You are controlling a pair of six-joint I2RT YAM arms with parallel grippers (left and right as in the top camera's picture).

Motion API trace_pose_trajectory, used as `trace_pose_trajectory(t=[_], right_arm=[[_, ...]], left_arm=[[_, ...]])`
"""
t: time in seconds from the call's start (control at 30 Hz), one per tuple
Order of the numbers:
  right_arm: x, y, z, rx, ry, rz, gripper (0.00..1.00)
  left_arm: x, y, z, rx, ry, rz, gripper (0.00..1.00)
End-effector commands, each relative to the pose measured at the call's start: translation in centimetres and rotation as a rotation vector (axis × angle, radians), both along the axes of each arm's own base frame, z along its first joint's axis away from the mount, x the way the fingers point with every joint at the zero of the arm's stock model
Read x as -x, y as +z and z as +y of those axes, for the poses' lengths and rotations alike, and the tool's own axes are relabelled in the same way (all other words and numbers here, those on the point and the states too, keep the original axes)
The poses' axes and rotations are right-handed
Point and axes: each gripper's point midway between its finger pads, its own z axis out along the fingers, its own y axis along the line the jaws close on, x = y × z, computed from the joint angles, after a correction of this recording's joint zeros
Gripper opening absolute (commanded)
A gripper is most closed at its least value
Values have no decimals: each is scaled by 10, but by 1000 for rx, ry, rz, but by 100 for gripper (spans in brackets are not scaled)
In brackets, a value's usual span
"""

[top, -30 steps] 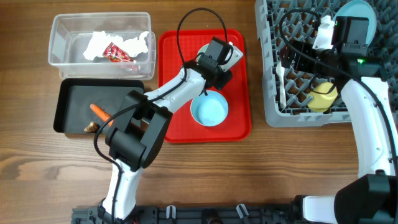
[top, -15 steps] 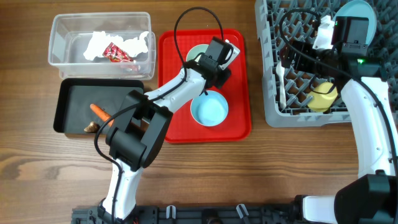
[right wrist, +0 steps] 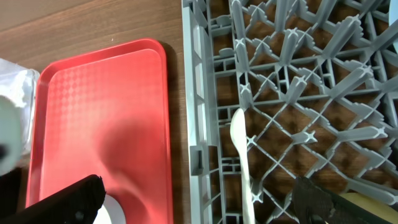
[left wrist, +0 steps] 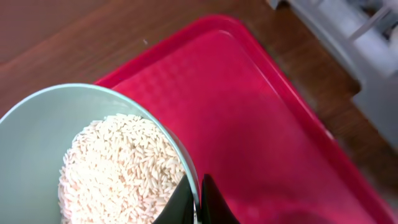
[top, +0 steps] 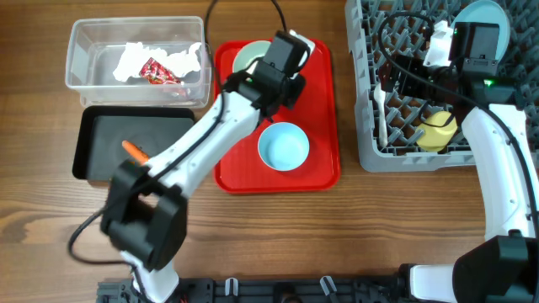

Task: Sort waste into correct bins and load items into the dishwasher rack
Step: 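Tip the rice from the green bowl onto the black tray with the left gripper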

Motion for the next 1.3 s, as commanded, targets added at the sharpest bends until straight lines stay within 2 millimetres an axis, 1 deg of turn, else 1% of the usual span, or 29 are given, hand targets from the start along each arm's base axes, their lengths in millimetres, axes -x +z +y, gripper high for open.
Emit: trace_pose_trajectory(t=[0.0, 0.07, 0.1, 0.13, 0.17, 0.2, 0.27, 0.3, 0.37, 0.43, 0.5, 0.6, 0.7, 0.8, 0.93, 1.03, 1.1, 1.2, 1.27], right_arm=[[0, 0, 0, 7, 8, -1, 100], [0, 0, 0, 8, 8, -1, 100], [0, 0, 0, 8, 8, -1, 100], [0, 0, 0, 7, 8, -1, 100], [0, 0, 0, 7, 8, -1, 100], [0, 0, 0, 7, 8, -1, 100], [0, 0, 0, 6, 7, -1, 100], [0, 1, 0, 5, 6, -1, 100], [0, 1, 0, 5, 6, -1, 100], [0, 0, 0, 5, 6, 0, 100], [0, 0, 0, 5, 6, 1, 100], [0, 0, 0, 5, 6, 1, 100], [1, 0, 1, 2, 8, 5, 100], [1, 0, 1, 2, 8, 6, 100], [1, 0, 1, 1, 7, 6, 100], [2, 0, 1, 2, 8, 6, 100], [1, 0, 1, 2, 8, 5, 100], [1, 0, 1, 2, 7, 4, 100], [1, 0, 1, 2, 7, 4, 100]], left_arm=[[5, 44, 34, 130, 204, 0, 4], [17, 59, 65, 235, 366, 64, 4], [30, 69, 89, 316, 444, 137, 4], [38, 74, 103, 356, 475, 181, 4], [53, 80, 131, 403, 515, 258, 4], [62, 80, 150, 418, 556, 299, 4], [77, 74, 187, 414, 654, 368, 4], [83, 70, 201, 412, 685, 403, 4], [94, 62, 221, 429, 698, 469, 4], [99, 52, 232, 463, 681, 509, 4], [102, 41, 238, 508, 658, 539, 4], [101, 27, 242, 614, 579, 555, 4], [99, 19, 247, 736, 522, 544, 4], [100, 10, 257, 836, 510, 529, 4], [96, 7, 265, 1008, 456, 468, 4], [97, -5, 268, 1073, 434, 439, 4], [96, -6, 270, 1104, 421, 431, 4], [93, 3, 270, 1177, 363, 402, 4], [92, 5, 270, 1214, 341, 403, 4]])
